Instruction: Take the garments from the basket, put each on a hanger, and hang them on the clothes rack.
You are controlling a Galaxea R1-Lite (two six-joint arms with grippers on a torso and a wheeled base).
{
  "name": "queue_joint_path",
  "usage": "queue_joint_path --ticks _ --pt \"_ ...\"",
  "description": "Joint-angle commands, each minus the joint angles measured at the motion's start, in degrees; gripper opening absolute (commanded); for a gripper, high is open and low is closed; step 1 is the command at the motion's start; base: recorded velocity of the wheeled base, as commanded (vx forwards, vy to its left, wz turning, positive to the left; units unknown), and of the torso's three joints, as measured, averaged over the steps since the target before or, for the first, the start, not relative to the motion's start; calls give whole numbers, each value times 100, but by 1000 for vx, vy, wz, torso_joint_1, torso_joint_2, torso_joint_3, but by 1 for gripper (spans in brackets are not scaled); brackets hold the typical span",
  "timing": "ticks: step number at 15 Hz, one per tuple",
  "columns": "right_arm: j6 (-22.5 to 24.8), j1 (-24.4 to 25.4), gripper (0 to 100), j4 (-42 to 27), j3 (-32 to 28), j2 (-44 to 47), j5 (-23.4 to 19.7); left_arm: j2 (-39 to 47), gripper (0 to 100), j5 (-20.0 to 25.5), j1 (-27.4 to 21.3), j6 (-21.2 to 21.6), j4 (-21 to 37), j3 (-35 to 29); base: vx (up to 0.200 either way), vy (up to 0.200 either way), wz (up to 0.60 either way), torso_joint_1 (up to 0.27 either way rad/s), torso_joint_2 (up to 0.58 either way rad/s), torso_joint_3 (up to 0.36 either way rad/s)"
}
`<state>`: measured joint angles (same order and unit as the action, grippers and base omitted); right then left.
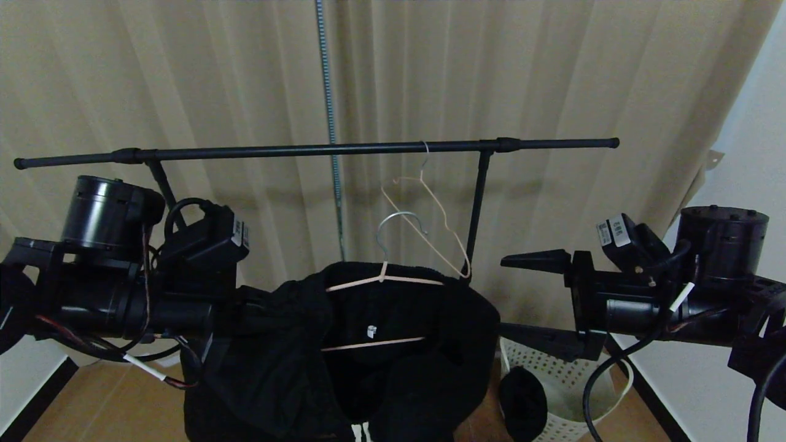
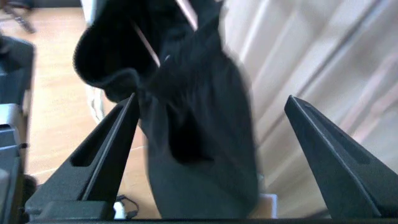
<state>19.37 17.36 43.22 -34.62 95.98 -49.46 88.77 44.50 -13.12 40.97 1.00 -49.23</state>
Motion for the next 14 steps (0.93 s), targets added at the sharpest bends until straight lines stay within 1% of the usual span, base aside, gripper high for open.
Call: queue_joint_path --ticks 1,2,3,6,8,9,10,11,12,13,14 --pt "181 -48 100 -6 -10 105 -20 -255 0 121 116 -283 -12 36 0 0 0 0 0 0" --pt "243 -57 100 -6 -18 167 -20 -273 0 270 125 -336 -12 27 0 0 0 0 0 0" --pt "313 -57 100 -6 -18 237 -20 -299 0 613 319 -353 -12 36 0 0 0 0 0 0" --pt "366 -136 100 3 -53 334 -11 -325 0 701 450 -362 -3 45 0 0 0 0 0 0" --pt "374 -426 100 3 -177 404 -20 -405 0 921 609 -362 -3 71 0 0 0 0 0 0" --pt "401 -462 100 3 -168 439 -20 -413 0 921 653 -397 -12 62 0 0 0 0 0 0" --pt "480 -462 100 3 -159 501 -20 -448 0 929 661 -467 -12 53 0 0 0 0 0 0" --pt "700 -462 100 3 -168 677 -29 -484 0 964 670 -590 -47 45 0 0 0 0 0 0" --pt "823 -462 100 3 -177 791 -29 -528 0 1070 670 -652 -91 45 0 0 0 0 0 0" --pt "840 -462 100 3 -177 800 -38 -528 0 1088 670 -670 -100 53 0 0 0 0 0 0" --pt "893 -462 100 3 -185 940 -38 -554 0 1255 749 -801 -126 45 0 0 0 0 0 0"
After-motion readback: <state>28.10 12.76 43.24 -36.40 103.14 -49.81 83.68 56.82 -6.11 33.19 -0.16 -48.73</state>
